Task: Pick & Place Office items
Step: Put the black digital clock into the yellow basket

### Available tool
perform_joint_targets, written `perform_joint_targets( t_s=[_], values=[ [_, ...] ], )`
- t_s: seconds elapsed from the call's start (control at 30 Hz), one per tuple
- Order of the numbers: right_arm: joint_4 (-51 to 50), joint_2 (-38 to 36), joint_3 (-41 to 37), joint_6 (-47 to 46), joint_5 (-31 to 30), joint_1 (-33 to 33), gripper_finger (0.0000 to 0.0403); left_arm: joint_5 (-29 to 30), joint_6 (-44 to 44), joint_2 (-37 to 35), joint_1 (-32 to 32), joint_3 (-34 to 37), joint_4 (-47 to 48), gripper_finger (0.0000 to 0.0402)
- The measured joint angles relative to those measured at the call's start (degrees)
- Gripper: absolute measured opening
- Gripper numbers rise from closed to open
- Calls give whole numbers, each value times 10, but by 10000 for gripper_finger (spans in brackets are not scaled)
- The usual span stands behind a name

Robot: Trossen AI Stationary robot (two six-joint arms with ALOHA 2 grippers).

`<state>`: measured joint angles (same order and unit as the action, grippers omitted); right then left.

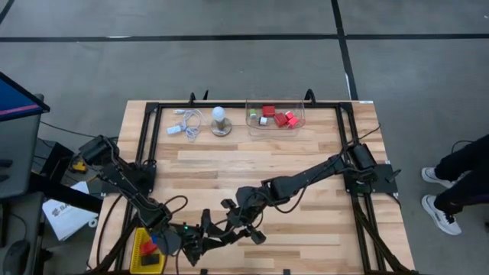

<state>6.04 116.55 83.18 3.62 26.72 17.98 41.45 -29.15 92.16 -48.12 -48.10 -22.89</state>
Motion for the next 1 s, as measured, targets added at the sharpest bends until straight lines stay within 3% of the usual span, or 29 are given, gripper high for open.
perform_joint_targets(
  t_s=[0.33,0.5,0.73,0.87,1.0],
  values=[
    [-4,0,0,0,4,0,145,-45,16,0,9,0,-4,59],
    [-3,0,0,-3,5,0,154,-42,18,0,8,0,-6,59],
    [-12,-1,0,-25,-19,-6,205,-27,37,-36,-17,1,26,59],
    [-67,-7,0,-26,-25,-24,220,16,77,-72,-39,1,100,59],
    [-138,-14,-1,-36,-26,-43,221,45,182,-106,-58,0,225,59]
  ],
)
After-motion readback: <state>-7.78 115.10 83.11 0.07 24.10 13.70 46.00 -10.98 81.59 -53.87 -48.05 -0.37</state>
